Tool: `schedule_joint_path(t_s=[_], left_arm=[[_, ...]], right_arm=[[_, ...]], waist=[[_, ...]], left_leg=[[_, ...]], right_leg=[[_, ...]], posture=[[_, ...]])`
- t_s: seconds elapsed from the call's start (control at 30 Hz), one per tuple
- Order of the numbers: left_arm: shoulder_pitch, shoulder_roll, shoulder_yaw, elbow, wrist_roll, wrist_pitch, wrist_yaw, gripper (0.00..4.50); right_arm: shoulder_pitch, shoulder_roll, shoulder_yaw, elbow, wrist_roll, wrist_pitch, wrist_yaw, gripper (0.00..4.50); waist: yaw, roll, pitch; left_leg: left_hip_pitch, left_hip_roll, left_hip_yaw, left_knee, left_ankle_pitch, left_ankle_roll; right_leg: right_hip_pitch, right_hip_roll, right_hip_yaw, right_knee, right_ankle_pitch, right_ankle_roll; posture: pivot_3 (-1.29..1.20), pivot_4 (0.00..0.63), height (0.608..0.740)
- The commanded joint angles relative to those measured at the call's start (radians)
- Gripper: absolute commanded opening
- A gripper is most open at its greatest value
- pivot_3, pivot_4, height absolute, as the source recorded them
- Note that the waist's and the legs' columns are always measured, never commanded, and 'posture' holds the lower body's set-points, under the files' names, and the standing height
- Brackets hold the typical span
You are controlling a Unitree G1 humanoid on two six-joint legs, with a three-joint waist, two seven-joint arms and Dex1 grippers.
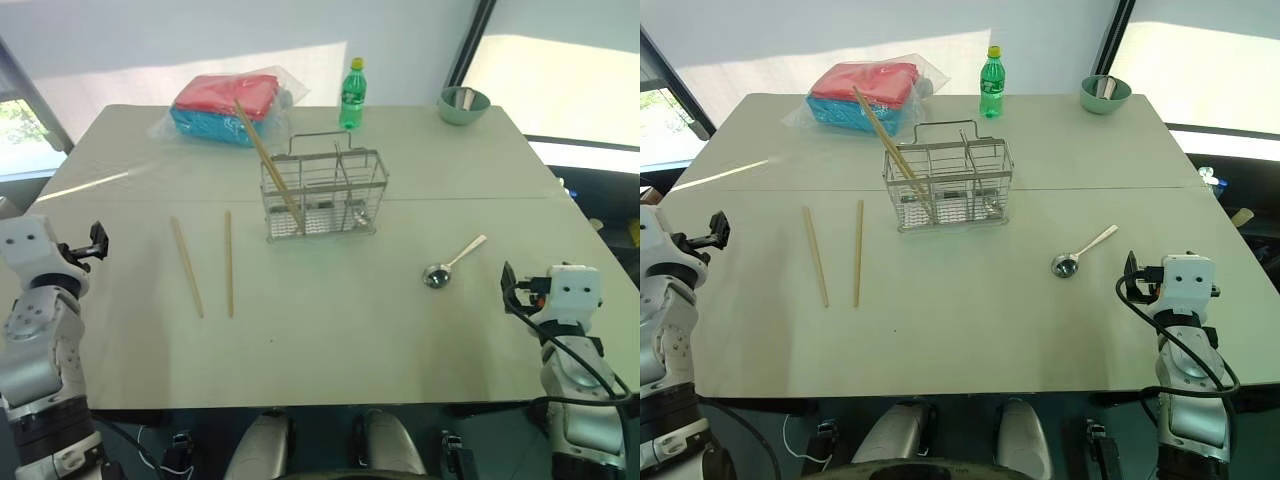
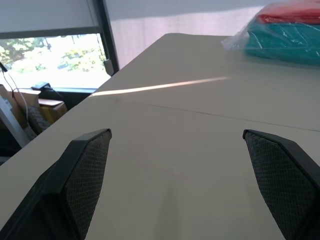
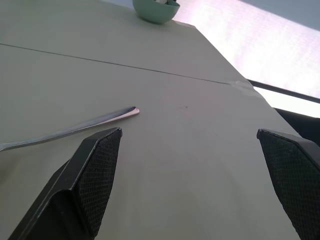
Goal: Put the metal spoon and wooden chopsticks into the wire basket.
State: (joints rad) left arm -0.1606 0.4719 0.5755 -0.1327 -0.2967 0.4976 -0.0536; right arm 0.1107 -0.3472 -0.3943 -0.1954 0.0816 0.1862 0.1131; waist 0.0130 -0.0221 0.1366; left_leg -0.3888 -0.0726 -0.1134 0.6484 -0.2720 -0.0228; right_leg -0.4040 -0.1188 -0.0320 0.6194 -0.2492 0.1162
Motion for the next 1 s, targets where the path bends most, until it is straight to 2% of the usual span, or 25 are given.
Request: schedule_joint_path(t_s=[0.03,0.47,0.67,0.83,1.0], left_arm=[[-0.015,0.010,0.015,-0.038,-0.012,-0.004,0.001,4.46],[-0.033,0.010,0.001,-0.028,-0.016,-0.013,0.007,4.46],[-0.029,0.030,-0.004,-0.055,-0.038,-0.005,-0.039,4.46],[-0.052,0.106,-0.033,-0.109,-0.172,0.103,-0.212,4.46],[-0.111,0.239,-0.116,-0.166,-0.290,0.188,-0.431,4.46]], right_arm=[[-0.013,-0.021,-0.012,-0.052,0.000,0.004,0.000,4.50],[-0.038,-0.038,-0.005,-0.055,-0.012,0.007,0.000,4.50],[-0.094,-0.108,-0.005,-0.038,-0.020,0.010,0.029,4.50],[-0.131,-0.243,0.029,-0.027,-0.040,-0.036,0.151,4.50],[-0.250,-0.437,0.091,0.055,-0.009,-0.131,0.393,4.50]], waist=[[0.000,0.000,0.000],[0.000,0.000,0.000],[0.000,0.000,0.000],[0.000,0.000,0.000],[-0.003,0.003,0.002]], left_leg=[[0.000,0.000,0.000,0.000,0.000,0.000],[0.000,0.000,0.000,0.000,0.000,0.000],[0.000,0.000,0.000,0.000,0.000,0.000],[-0.001,0.000,0.001,0.000,0.000,0.000],[0.000,0.000,0.001,0.001,0.000,0.000]], right_leg=[[0.000,0.000,0.000,0.000,0.000,0.000],[0.000,0.000,0.000,0.000,0.000,0.000],[0.000,0.000,0.000,0.000,0.000,0.000],[0.001,0.000,0.000,0.000,0.000,0.000],[0.005,0.000,0.000,-0.002,0.000,0.000]], posture=[[0.00,0.150,0.667],[0.00,0.150,0.667],[0.00,0.150,0.667],[0.00,0.150,0.667],[0.00,0.150,0.667]])
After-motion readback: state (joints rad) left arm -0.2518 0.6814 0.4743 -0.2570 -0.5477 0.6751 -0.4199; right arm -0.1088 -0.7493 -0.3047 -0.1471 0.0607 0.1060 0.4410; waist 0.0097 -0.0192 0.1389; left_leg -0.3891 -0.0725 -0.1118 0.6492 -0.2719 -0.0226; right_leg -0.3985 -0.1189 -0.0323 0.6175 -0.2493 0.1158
